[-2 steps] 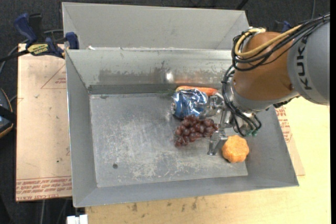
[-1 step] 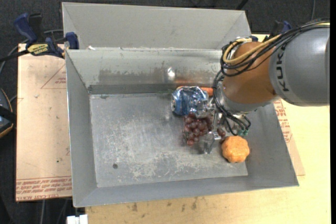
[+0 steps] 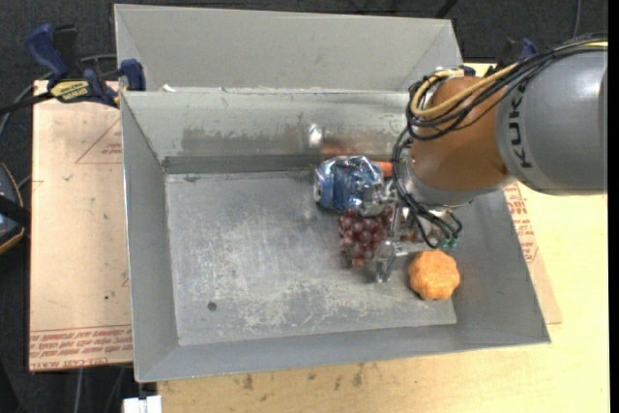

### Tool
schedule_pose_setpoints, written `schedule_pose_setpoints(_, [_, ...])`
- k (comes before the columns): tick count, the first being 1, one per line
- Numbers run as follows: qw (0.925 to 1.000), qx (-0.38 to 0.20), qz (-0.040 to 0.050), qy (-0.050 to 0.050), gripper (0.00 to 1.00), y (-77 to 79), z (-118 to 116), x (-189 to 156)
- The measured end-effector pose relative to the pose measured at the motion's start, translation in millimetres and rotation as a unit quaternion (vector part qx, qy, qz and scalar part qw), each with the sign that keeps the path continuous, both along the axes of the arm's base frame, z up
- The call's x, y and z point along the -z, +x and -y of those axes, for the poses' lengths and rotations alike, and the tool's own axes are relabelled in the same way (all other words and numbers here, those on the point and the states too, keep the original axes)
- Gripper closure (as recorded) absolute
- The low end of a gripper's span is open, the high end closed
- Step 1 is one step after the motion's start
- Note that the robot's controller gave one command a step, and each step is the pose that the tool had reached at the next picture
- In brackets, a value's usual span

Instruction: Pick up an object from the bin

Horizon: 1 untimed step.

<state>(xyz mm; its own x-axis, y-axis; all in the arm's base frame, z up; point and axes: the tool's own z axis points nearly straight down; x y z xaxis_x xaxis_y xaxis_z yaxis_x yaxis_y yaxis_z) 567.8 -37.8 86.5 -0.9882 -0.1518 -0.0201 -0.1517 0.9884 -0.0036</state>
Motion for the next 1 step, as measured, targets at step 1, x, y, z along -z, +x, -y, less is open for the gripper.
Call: schedule_pose_setpoints(1, [1.0000,-0.007,-0.0011,-0.002,0.00,6.1,-5.3,8.4])
